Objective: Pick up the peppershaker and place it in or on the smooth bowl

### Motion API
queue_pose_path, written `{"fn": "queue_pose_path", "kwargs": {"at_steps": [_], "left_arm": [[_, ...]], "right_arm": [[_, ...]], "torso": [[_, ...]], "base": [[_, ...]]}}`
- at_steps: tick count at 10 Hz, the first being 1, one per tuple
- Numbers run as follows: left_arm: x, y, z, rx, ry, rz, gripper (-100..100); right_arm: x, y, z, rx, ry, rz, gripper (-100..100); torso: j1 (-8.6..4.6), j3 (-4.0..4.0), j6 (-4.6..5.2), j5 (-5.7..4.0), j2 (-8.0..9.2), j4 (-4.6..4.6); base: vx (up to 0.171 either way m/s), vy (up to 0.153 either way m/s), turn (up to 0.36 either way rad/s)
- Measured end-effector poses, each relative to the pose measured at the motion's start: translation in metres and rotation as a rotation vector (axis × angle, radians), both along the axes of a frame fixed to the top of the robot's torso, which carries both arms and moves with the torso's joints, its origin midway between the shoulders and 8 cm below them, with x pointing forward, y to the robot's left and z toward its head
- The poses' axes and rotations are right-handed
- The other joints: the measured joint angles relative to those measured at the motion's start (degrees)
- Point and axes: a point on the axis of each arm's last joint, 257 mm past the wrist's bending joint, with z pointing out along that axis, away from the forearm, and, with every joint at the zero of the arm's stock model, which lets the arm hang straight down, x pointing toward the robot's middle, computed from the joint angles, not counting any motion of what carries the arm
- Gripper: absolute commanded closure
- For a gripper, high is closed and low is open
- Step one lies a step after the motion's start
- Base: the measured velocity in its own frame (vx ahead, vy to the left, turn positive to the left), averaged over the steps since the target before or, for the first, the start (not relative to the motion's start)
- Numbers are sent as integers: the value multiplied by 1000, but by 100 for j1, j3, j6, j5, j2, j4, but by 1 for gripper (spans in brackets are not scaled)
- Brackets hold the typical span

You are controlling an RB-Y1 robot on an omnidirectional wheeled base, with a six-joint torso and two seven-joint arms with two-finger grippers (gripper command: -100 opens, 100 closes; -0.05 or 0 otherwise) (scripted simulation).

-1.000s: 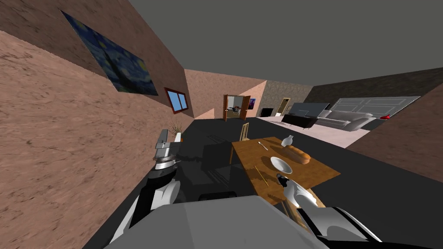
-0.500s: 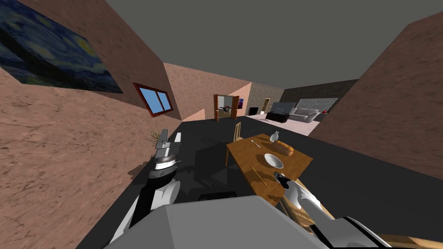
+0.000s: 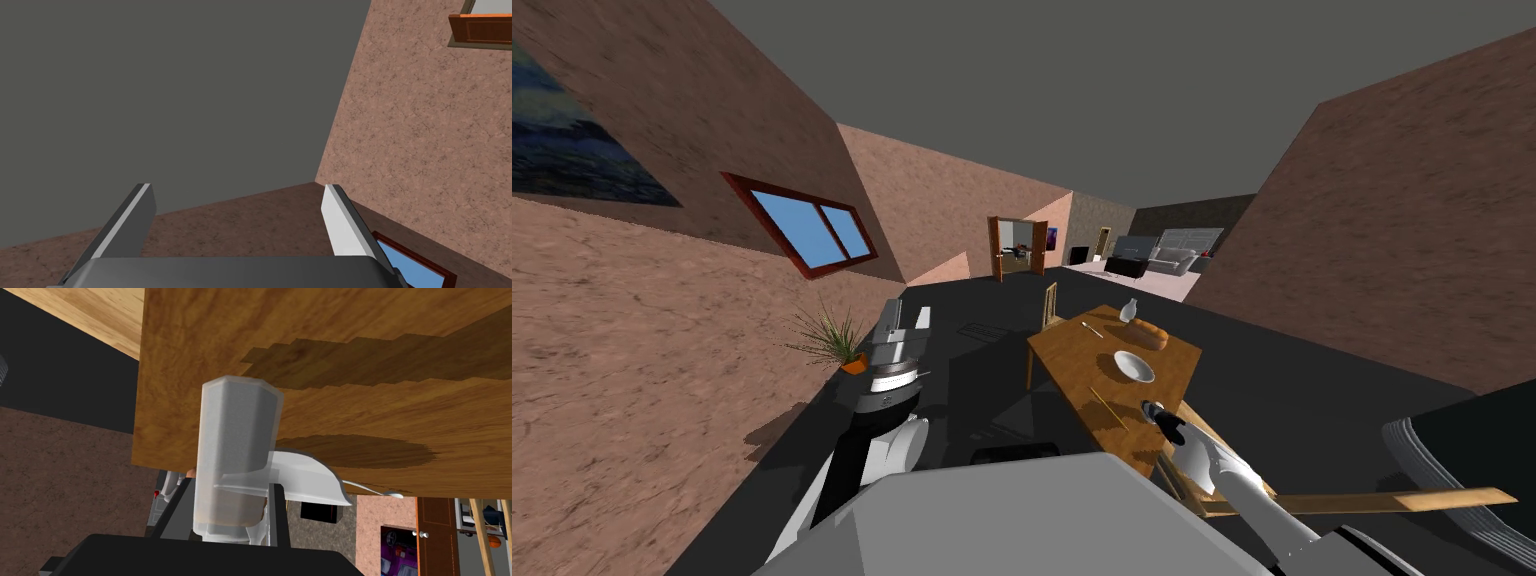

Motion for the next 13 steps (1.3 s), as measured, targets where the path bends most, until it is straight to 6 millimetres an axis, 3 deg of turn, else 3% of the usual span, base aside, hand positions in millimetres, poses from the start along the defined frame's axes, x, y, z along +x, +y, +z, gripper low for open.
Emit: {"fn": "queue_pose_path", "kwargs": {"at_steps": [2, 3, 4, 6, 9, 13], "left_arm": [[0, 0, 0, 0, 0, 0, 0], [0, 0, 0, 0, 0, 0, 0], [0, 0, 0, 0, 0, 0, 0], [0, 0, 0, 0, 0, 0, 0], [0, 0, 0, 0, 0, 0, 0], [0, 0, 0, 0, 0, 0, 0]], "right_arm": [[9, 15, 3, 16, -12, 39, 100], [9, 17, 3, 18, -11, 44, 0], [9, 17, 3, 18, -11, 44, 100], [2, 22, -3, 26, 2, 45, 100], [-7, 13, -4, 16, 24, 49, 100], [-29, -22, 12, -23, 67, 39, 100]], "torso": [[-6, 11, 4, -1, 19, 4], [-15, 17, -3, 0, 29, 7], [-24, 23, -1, -1, 39, 10], [21, 49, 8, 1, 88, 15], [25, 50, 7, -13, 100, 6], [-23, 39, 3, -8, 77, 5]], "base": [[58, 42, -136], [6, 7, 12], [-80, 93, -6], [-113, 149, -4], [-137, 150, 79], [-77, 45, 108]]}}
